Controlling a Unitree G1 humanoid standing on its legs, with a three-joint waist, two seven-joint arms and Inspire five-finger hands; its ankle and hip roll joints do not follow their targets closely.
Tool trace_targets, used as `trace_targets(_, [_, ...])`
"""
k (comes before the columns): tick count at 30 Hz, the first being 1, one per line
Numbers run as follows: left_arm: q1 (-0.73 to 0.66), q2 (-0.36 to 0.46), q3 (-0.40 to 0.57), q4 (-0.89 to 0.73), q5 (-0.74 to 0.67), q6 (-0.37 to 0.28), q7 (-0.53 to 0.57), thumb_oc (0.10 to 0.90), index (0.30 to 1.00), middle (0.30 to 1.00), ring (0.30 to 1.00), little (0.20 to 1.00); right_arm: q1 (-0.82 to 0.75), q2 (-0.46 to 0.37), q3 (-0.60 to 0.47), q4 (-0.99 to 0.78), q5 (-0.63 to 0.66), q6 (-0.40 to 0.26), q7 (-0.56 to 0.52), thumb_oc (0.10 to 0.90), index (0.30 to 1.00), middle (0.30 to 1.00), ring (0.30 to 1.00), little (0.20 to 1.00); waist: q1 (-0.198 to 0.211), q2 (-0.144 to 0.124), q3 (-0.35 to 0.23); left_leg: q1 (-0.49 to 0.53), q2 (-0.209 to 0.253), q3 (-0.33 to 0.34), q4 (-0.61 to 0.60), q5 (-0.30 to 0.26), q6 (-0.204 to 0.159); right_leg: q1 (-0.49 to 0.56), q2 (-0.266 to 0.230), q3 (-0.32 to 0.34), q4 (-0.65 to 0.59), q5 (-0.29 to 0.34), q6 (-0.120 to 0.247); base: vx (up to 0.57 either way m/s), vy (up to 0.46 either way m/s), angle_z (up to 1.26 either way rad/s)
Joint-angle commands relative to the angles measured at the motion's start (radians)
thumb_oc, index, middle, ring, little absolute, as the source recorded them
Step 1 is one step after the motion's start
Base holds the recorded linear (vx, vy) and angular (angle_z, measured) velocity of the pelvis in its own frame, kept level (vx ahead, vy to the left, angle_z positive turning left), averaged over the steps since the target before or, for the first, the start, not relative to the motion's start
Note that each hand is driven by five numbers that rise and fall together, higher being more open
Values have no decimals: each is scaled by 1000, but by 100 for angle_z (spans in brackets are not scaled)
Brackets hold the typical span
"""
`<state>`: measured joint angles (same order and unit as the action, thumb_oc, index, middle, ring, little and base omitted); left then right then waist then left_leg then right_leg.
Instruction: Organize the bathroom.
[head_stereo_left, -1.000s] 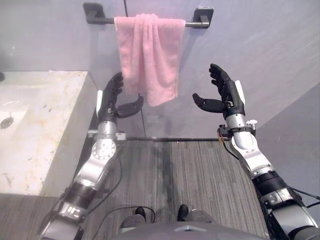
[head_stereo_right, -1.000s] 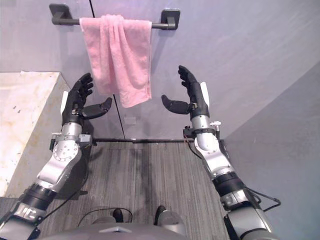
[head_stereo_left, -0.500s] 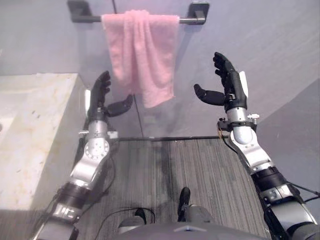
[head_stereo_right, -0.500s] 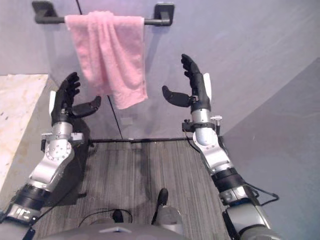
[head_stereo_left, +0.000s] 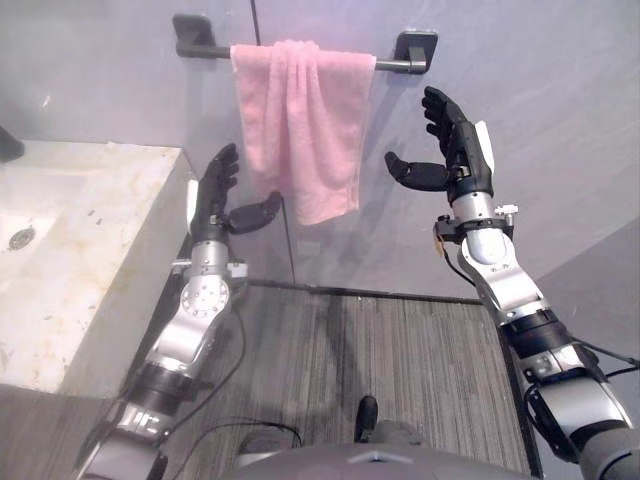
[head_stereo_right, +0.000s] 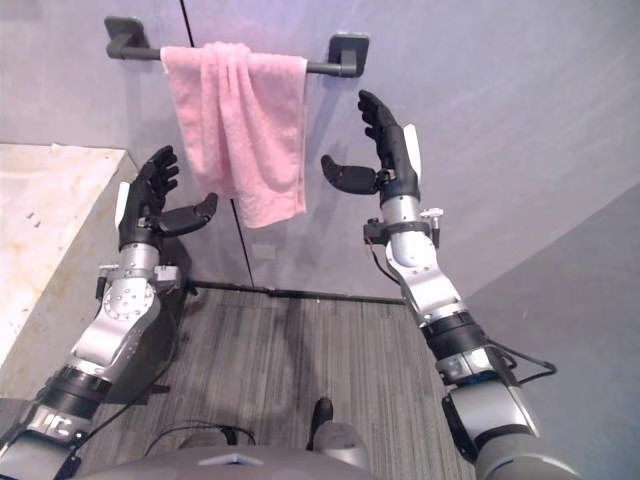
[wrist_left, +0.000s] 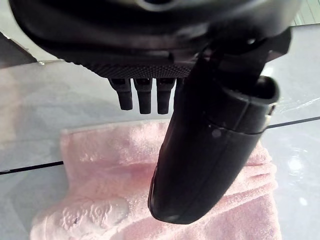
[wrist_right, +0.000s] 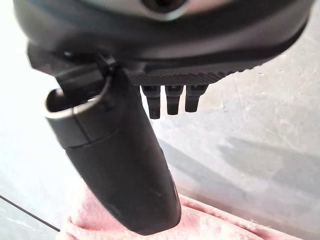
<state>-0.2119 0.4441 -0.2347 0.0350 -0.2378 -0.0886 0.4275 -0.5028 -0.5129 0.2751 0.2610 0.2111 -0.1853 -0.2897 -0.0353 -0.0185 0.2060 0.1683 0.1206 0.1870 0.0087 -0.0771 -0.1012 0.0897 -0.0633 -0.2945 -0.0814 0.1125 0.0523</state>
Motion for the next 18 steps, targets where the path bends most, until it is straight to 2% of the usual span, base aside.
trace_targets(1, [-67, 56, -1, -88, 17, -122, -14, 800, 900, 900, 900, 900, -83, -23, -30, -33, -6, -86, -18, 800, 900, 900, 900, 900, 6, -15, -115, -85, -22, -34, -72, 104, 33, -9, 54, 39, 31, -139, 50, 336, 81, 4])
trace_targets(3, [-63, 52, -5, -82, 21, -125, -26, 800, 900, 900, 900, 900, -57, -21, -42, -48, 0, -96, -4, 800, 900, 900, 900, 900, 11, -13, -112, -135, 11, -58, -80, 166, 13, 6, 53, 31, 42, -166, 48, 309, 101, 9])
trace_targets(4, [-60, 51, -8, -80, 21, -127, -30, 800, 900, 900, 900, 900, -51, -22, -45, -51, 3, -100, 4, 800, 900, 900, 900, 900, 14, -11, -111, -147, 14, -66, -77, 172, 13, 5, 51, 22, 58, -180, 46, 275, 126, 4])
trace_targets(6, [-52, 59, -5, -82, 16, -128, -36, 800, 900, 900, 900, 900, -48, -23, -44, -48, 13, -113, 18, 800, 900, 900, 900, 900, 19, -4, -108, -151, 12, -74, -73, 159, 23, -8, 45, 18, 115, -209, 40, 238, 148, 3])
trace_targets(8, [-43, 59, -5, -87, 6, -117, -34, 800, 900, 900, 900, 900, -36, -16, -47, -62, 75, -107, 62, 800, 900, 900, 900, 900, 21, 1, -106, -145, -13, -94, -63, 138, 34, -30, 20, 5, 181, -231, 52, 297, 230, -5])
trace_targets(11, [-37, 67, -1, -86, -5, -120, -45, 800, 900, 900, 900, 900, -13, -11, -42, -86, 68, -108, 78, 800, 900, 900, 900, 900, 16, 8, -101, -122, -34, -90, -60, 111, 54, -67, -8, 9, 289, -260, 76, 248, 217, -6])
trace_targets(14, [-53, 63, -11, -71, -3, -108, -31, 800, 900, 900, 900, 900, -3, -3, -45, -93, 93, -110, 93, 800, 900, 900, 900, 900, -1, 17, -96, -97, -47, -79, -63, 97, 73, -126, -44, 36, 450, -239, 113, 235, 209, -12])
trace_targets(15, [-63, 59, -15, -63, 3, -102, -27, 800, 900, 900, 900, 900, 0, 3, -47, -93, 95, -115, 102, 800, 900, 900, 900, 900, -7, 29, -89, -89, -44, -73, -64, 93, 85, -169, -60, 54, 594, -232, 128, 232, 187, -14])
trace_targets(16, [-66, 58, -16, -60, 11, -99, -28, 800, 900, 900, 900, 900, 1, 6, -48, -97, 109, -114, 112, 800, 900, 900, 900, 900, -12, 33, -86, -83, -46, -70, -63, 87, 90, -196, -60, 78, 653, -221, 134, 197, 132, -8])
trace_targets(17, [-66, 56, -14, -59, 15, -94, -31, 800, 900, 900, 900, 900, 0, 8, -49, -97, 121, -114, 122, 800, 900, 900, 900, 900, -14, 34, -85, -79, -47, -69, -64, 82, 92, -208, -62, 89, 670, -206, 138, 173, 46, 0])
trace_targets(18, [-68, 57, -16, -55, 19, -86, -27, 800, 900, 900, 900, 900, -13, 15, -47, -89, 126, -110, 132, 800, 900, 900, 900, 900, -12, 31, -86, -70, -52, -64, -69, 76, 92, -212, -76, 79, 638, -188, 140, 148, 1, -1])
